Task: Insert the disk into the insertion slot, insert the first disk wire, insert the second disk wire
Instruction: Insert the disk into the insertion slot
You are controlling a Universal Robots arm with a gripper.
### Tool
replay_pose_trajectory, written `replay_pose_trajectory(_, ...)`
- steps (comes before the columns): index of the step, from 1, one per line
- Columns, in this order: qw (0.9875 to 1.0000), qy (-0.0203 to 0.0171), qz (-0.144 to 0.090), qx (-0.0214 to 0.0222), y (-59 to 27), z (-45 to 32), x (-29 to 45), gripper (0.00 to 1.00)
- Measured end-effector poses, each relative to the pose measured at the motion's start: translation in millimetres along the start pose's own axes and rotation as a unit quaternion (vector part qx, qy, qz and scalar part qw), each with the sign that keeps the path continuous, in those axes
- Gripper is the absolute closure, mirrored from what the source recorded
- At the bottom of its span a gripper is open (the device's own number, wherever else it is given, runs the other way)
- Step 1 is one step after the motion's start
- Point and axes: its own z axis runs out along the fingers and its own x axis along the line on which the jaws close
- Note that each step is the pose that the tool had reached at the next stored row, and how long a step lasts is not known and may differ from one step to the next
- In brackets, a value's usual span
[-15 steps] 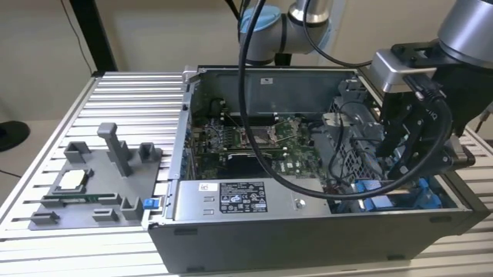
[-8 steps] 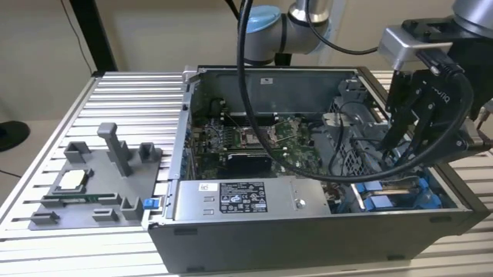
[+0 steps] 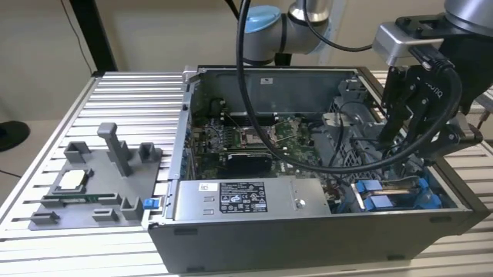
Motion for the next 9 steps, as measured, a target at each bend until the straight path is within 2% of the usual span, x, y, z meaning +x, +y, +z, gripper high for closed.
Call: replay_pose_trajectory(9, 0.9995, -0.0062, -0.031, 0.0067, 0.4, 7.6, -6.3, 0.00)
